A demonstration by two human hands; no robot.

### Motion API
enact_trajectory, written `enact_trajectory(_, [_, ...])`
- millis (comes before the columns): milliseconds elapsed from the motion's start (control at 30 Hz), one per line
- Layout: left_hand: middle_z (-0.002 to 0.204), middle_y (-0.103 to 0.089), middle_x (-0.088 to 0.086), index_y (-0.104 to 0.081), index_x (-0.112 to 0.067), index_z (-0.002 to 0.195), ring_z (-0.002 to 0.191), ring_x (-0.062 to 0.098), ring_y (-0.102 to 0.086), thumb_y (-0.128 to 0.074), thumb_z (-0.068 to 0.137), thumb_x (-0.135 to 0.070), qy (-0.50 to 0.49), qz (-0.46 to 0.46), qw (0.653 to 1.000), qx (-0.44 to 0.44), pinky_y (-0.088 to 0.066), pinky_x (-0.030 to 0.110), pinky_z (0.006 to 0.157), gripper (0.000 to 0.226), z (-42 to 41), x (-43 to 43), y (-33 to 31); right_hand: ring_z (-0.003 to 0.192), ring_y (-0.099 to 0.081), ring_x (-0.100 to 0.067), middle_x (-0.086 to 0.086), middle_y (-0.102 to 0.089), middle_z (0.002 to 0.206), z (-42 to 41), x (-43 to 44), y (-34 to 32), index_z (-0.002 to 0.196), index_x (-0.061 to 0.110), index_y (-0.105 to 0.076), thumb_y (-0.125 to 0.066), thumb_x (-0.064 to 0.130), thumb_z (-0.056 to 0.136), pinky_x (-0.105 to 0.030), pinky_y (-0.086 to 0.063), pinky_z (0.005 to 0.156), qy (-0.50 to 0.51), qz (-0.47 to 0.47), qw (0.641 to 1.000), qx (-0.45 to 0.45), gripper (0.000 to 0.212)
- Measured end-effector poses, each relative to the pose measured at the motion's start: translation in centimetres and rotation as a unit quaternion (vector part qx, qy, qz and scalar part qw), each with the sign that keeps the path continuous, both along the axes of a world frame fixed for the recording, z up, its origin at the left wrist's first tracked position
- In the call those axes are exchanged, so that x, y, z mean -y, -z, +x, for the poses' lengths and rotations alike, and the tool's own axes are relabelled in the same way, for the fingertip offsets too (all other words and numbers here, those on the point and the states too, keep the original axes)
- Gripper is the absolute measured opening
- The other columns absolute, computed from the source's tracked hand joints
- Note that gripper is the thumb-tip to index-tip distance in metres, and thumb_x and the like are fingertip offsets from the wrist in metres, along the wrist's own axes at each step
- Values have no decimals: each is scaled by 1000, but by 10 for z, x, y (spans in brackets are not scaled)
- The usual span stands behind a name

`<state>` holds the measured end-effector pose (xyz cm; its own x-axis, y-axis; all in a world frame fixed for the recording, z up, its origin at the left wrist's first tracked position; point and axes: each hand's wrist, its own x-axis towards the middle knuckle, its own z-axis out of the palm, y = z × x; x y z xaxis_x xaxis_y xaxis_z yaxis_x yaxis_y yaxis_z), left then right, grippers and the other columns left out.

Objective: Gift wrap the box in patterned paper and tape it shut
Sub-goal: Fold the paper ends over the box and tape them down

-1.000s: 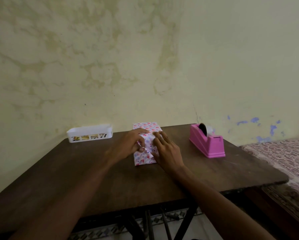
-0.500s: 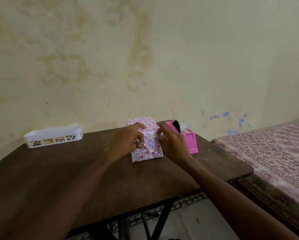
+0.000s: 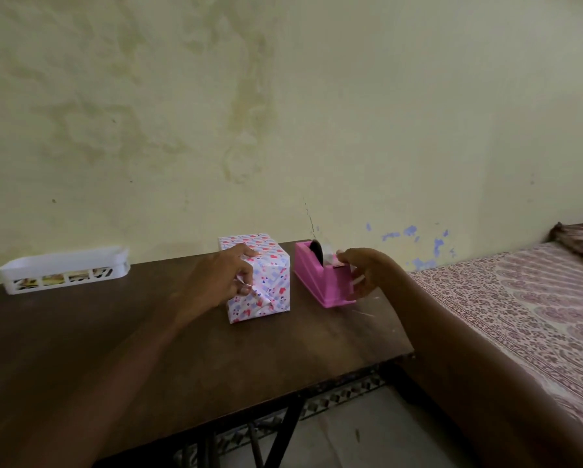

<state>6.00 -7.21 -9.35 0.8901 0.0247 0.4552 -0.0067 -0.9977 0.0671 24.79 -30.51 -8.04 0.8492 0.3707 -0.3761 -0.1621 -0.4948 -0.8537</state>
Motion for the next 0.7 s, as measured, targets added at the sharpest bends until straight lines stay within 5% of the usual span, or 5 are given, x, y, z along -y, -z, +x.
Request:
enact_trajectory(133, [135, -52, -14, -48, -44, 53, 99, 7, -60, -84, 67, -24, 3, -2, 1000, -3, -48, 25, 77, 44, 0, -2, -1, 97, -58, -35, -19, -54, 107, 4, -7, -9, 117, 5, -56, -57, 20, 98, -58, -56, 83, 30, 51, 995, -84, 24])
enact_trajectory(300, [133, -53, -13, -47, -44, 51, 97, 7, -60, -83, 67, -18, 4, -3, 1000, 13, -50, 28, 76, 47, 3, -1, 0, 109, -55, -39, -21, -50, 116, 5, -2, -4, 121, 6, -56, -70, 14, 89, -63, -54, 67, 23, 106, 988, -110, 37])
enact_trajectory(433, [135, -52, -12, -47, -43, 53, 105, 11, -59, -83, 69, -19, -1, 6, 1000, 13, -48, 28, 78, 46, 2, 0, -1, 106, -57, -33, -17, -54, 118, 0, 2, 4, 120, 9, -64, -63, 26, 94, -58, -56, 70, 7, 195, 977, -87, 31])
enact_trajectory(700, [135, -51, -12, -51, -41, 55, 107, 10, -58, -82, 69, -18, -7, 0, 1000, 13, -48, 28, 78, 40, 0, 1, -1, 111, -58, -34, -17, -53, 124, -1, 20, 46, 132, -1, -49, -59, 14, 96, -49, -56, 78, -7, 366, 926, -91, 40])
